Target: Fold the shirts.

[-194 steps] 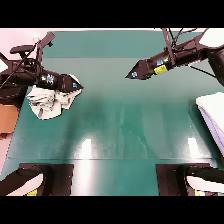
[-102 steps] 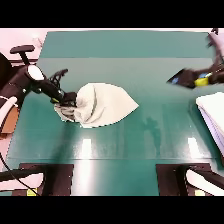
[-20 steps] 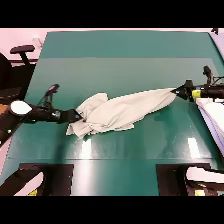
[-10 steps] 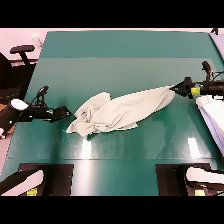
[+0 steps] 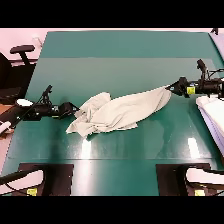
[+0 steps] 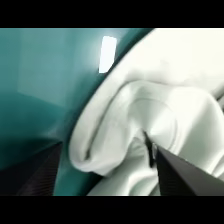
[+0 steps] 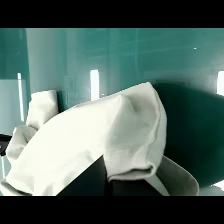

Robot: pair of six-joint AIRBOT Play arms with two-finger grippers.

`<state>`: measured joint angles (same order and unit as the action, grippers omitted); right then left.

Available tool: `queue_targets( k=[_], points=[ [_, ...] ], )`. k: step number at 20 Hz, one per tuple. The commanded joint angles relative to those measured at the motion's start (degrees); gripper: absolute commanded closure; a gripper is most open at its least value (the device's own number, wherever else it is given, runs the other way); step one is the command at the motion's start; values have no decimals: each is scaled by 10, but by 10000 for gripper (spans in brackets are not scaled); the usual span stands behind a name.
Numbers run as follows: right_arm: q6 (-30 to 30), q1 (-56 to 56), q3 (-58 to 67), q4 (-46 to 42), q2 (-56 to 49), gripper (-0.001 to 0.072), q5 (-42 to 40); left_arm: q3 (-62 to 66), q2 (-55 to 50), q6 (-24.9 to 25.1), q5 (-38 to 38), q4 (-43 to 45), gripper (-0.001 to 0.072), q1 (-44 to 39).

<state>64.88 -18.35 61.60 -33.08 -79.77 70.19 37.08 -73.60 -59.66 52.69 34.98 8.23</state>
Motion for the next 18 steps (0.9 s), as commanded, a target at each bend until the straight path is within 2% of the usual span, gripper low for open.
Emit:
queue_targets(
  k=[1,2,3,5,6,7,9,12,15,18],
  points=[
    [1,1,0,0,0,694,-1,-1,-20,12,19,-11,45,-1],
    [2,1,0,0,0,694,-2,-1,-20,14,18,-9,47,-11],
    [2,1,0,1,0,694,-2,-1,-20,19,17,-6,134,-24],
    [3,1,0,1,0,694,-1,-1,-20,31,2,5,378,-51],
    [3,1,0,1,0,694,-1,-1,-20,31,-13,6,607,-58],
    [4,1,0,1,0,694,0,0,-19,28,-26,5,677,-58],
    [6,1,0,3,0,694,4,16,-19,25,-30,8,679,-55],
    [5,1,1,42,10,694,13,91,-3,27,17,27,681,-39],
    [-12,-3,18,125,48,694,7,218,46,7,50,53,681,-7],
    [-11,-4,99,141,94,694,9,371,94,-4,82,84,681,20]
  ],
)
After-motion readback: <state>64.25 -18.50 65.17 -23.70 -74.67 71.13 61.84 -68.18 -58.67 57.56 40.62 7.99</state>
